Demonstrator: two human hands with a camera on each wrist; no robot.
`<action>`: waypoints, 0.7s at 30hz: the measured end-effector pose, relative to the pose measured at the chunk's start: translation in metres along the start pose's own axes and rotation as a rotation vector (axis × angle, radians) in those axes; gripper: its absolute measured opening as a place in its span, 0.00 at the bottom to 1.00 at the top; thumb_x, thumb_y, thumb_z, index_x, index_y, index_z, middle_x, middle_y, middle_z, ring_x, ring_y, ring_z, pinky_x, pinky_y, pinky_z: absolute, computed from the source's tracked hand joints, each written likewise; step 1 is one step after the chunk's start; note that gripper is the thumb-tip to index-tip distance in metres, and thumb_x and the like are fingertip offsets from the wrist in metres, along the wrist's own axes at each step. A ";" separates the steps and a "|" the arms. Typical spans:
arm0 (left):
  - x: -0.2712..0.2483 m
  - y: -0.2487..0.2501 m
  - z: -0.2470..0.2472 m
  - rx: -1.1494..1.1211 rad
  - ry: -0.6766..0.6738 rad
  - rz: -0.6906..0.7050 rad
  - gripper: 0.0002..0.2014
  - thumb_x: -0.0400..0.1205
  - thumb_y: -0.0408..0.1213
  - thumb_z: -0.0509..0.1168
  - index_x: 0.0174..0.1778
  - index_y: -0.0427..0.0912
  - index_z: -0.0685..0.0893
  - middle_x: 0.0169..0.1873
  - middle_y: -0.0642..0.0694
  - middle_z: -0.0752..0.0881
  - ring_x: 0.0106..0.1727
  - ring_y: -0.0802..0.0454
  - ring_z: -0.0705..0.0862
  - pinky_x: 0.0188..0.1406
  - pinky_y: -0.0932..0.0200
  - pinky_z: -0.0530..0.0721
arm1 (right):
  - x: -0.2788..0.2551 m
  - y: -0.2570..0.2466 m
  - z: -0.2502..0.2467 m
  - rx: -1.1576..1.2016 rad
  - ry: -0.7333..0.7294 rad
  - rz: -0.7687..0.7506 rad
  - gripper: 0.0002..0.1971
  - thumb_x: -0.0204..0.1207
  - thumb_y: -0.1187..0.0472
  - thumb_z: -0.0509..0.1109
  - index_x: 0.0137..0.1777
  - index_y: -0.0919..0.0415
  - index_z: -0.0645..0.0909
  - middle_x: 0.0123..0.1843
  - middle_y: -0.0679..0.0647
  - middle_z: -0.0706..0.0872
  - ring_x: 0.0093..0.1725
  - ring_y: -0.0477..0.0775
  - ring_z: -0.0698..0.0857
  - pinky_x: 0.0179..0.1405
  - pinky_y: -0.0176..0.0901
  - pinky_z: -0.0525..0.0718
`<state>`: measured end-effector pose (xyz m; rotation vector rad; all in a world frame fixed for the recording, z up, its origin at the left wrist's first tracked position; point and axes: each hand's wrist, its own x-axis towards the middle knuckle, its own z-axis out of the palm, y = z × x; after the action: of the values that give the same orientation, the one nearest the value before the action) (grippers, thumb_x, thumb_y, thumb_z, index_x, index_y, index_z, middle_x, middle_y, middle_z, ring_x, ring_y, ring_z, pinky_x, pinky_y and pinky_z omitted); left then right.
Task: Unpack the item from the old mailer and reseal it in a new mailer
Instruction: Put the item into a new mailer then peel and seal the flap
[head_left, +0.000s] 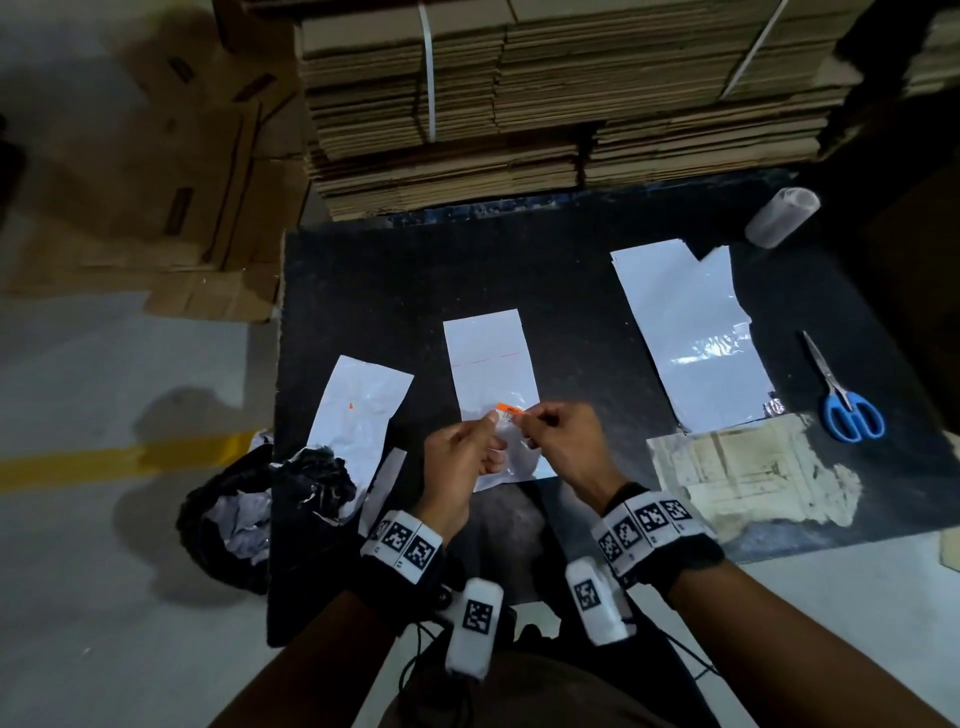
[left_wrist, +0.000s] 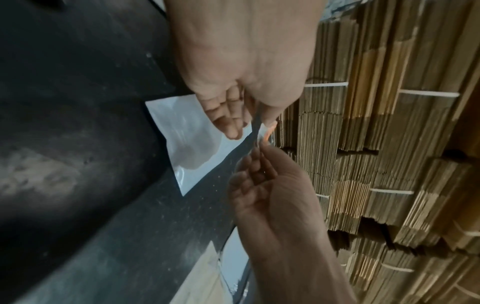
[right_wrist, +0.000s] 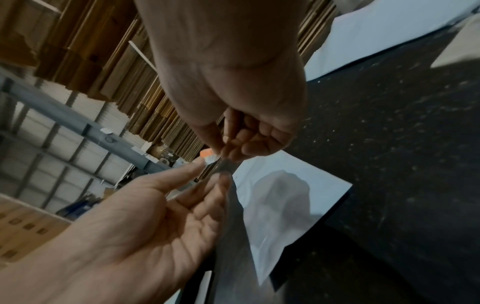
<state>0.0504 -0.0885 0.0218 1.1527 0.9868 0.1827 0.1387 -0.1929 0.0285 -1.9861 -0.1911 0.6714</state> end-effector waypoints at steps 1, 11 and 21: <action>0.002 0.000 -0.001 0.023 -0.013 0.015 0.11 0.80 0.37 0.69 0.41 0.32 0.89 0.32 0.34 0.86 0.31 0.47 0.82 0.29 0.60 0.82 | 0.001 0.001 -0.003 -0.054 -0.004 -0.013 0.09 0.74 0.59 0.74 0.34 0.59 0.87 0.27 0.51 0.86 0.26 0.45 0.81 0.28 0.31 0.77; 0.018 0.008 -0.008 0.275 -0.167 0.070 0.08 0.79 0.22 0.64 0.36 0.32 0.86 0.27 0.38 0.84 0.22 0.55 0.81 0.24 0.64 0.79 | 0.009 0.003 -0.017 -0.342 -0.114 -0.082 0.08 0.75 0.59 0.73 0.38 0.61 0.89 0.29 0.52 0.85 0.25 0.43 0.78 0.28 0.36 0.73; 0.022 -0.002 -0.013 0.247 -0.226 0.033 0.08 0.82 0.28 0.66 0.45 0.23 0.84 0.29 0.39 0.83 0.25 0.55 0.80 0.25 0.66 0.79 | 0.013 0.013 -0.008 -0.262 -0.188 -0.010 0.08 0.77 0.58 0.70 0.41 0.62 0.87 0.27 0.50 0.85 0.27 0.45 0.81 0.31 0.37 0.77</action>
<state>0.0531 -0.0674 0.0070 1.3824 0.8045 -0.0447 0.1519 -0.2002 0.0149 -2.1677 -0.4208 0.8639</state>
